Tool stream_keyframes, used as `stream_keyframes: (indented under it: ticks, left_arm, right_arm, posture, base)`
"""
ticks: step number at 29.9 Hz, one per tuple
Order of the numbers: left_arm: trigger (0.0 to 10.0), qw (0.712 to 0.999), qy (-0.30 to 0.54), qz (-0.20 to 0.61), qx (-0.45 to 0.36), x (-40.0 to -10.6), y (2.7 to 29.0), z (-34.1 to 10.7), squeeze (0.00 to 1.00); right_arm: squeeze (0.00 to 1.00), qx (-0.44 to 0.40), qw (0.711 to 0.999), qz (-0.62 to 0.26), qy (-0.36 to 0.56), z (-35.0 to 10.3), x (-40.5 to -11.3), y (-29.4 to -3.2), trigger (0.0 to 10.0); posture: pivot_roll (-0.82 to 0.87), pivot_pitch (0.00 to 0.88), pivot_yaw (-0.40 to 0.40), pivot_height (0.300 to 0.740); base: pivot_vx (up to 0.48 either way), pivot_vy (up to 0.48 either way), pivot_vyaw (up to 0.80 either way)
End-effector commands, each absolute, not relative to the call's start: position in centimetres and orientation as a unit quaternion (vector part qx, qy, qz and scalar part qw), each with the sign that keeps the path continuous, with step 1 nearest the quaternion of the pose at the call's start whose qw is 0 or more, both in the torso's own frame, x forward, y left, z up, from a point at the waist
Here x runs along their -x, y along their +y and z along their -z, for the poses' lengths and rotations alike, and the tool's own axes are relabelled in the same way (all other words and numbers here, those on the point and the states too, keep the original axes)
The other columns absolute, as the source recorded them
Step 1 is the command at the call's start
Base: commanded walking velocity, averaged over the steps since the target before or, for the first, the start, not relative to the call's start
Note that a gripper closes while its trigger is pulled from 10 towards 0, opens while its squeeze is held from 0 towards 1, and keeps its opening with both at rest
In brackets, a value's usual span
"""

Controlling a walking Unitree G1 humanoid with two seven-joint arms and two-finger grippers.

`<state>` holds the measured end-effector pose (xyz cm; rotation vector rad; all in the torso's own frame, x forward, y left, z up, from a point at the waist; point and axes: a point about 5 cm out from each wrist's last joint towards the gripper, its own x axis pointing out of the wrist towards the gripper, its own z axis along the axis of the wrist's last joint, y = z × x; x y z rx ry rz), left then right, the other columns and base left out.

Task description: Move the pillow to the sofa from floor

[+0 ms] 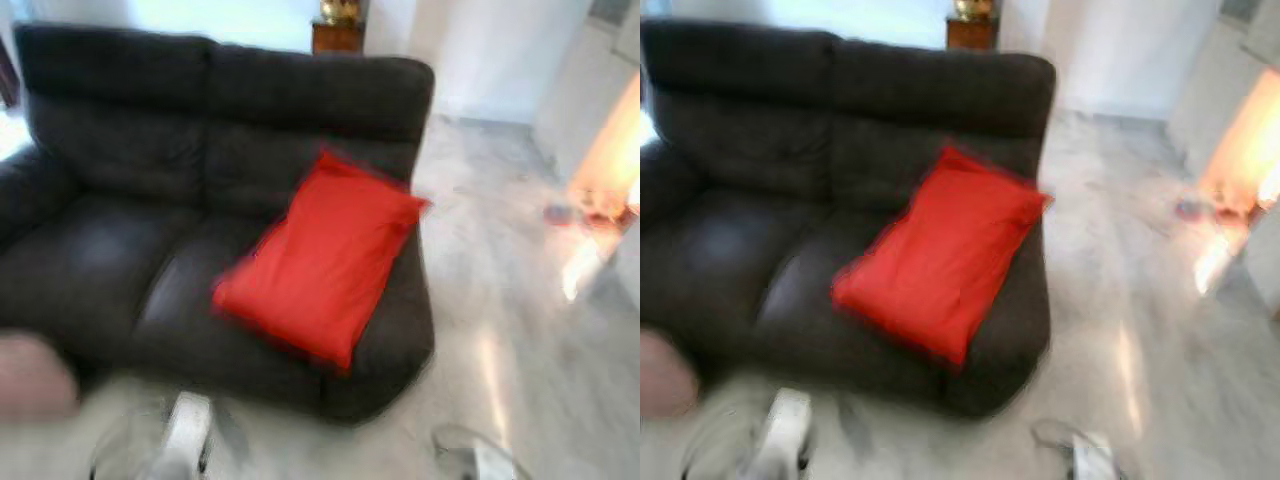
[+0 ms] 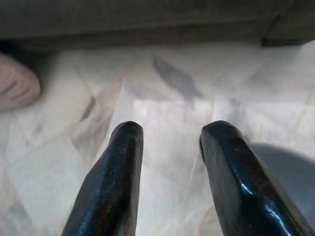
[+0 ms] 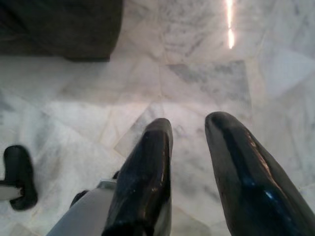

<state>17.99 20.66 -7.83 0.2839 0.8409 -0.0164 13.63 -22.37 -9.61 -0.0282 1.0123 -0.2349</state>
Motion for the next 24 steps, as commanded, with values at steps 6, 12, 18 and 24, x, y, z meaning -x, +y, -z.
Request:
stream_keyframes:
  ticks: [6,12,18,24]
  left_arm:
    - [10.0,0.907,0.4,-0.009,-0.129,-18.6,21.19,7.45,0.0]
    - [10.0,0.906,0.404,-0.01,-0.125,-18.35,21.12,7.59,0.0]
    - [10.0,0.905,0.407,-0.01,-0.123,-18.24,21.06,7.67,0.0]
    - [10.0,0.903,0.411,-0.013,-0.122,-18.12,21.15,7.73,0.0]
  right_arm:
    - [0.0,0.002,0.872,0.107,0.477,9.52,-14.06,-22.05,10.0]
    - [0.0,0.0,0.872,0.104,0.479,9.57,-13.95,-21.98,10.0]
    - [0.0,-0.003,0.871,0.103,0.48,9.61,-13.91,-21.89,10.0]
    - [0.0,-0.001,0.872,0.097,0.48,9.63,-13.94,-21.7,10.0]
  posture:
    - [0.0,0.0,-0.057,0.74]
    - [0.01,0.0,-0.058,0.74]
    - [0.01,0.0,-0.059,0.74]
    - [0.01,0.0,-0.06,0.74]
  base:
    - [0.0,0.0,0.0]
    - [0.0,0.0,0.0]
    - [0.0,0.0,0.0]
    - [0.0,0.093,0.0]
